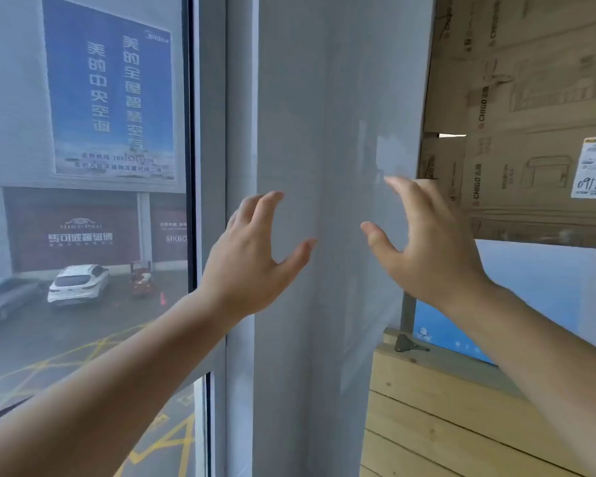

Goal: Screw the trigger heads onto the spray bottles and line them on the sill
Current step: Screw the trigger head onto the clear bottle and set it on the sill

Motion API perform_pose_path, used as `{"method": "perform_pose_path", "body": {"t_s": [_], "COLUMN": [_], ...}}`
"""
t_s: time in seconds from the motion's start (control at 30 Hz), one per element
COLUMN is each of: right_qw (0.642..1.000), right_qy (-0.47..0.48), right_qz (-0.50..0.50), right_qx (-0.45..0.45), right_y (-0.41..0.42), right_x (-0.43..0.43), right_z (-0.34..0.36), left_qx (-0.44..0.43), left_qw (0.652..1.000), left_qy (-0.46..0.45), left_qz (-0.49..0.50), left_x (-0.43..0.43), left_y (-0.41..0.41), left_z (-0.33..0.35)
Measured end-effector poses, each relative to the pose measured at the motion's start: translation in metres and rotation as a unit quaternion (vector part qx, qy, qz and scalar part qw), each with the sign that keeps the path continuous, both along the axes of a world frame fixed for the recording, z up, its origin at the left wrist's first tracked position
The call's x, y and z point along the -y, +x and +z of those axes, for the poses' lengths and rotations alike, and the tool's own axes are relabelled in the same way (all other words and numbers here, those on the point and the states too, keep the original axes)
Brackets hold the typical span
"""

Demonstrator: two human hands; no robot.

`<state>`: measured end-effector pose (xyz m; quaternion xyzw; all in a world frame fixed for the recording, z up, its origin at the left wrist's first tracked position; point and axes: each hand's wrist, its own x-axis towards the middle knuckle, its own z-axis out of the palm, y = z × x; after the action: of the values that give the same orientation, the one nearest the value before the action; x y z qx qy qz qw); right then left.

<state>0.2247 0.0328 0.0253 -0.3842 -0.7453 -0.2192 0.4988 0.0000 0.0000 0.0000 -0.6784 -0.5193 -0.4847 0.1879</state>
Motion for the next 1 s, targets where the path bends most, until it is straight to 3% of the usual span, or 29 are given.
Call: {"method": "perform_pose_path", "body": {"t_s": [0.17,0.33,0.7,1.0], "right_qw": [0.989,0.966,0.875,0.799], "right_qy": [-0.088,-0.191,-0.432,-0.557], "right_qz": [0.086,0.137,0.114,0.069], "right_qx": [-0.078,-0.106,-0.186,-0.218], "right_y": [0.001,0.007,0.027,0.031], "right_x": [0.004,0.01,0.024,0.069], "right_z": [-0.049,-0.121,-0.357,-0.57], "left_qx": [0.164,0.252,0.324,0.335], "left_qw": [0.977,0.93,0.825,0.742], "left_qy": [-0.086,-0.191,-0.405,-0.545], "left_qz": [-0.103,-0.19,-0.223,-0.202], "left_x": [-0.005,-0.007,-0.004,0.033], "left_y": [0.003,0.01,0.039,0.063], "left_z": [-0.043,-0.11,-0.343,-0.55]}}
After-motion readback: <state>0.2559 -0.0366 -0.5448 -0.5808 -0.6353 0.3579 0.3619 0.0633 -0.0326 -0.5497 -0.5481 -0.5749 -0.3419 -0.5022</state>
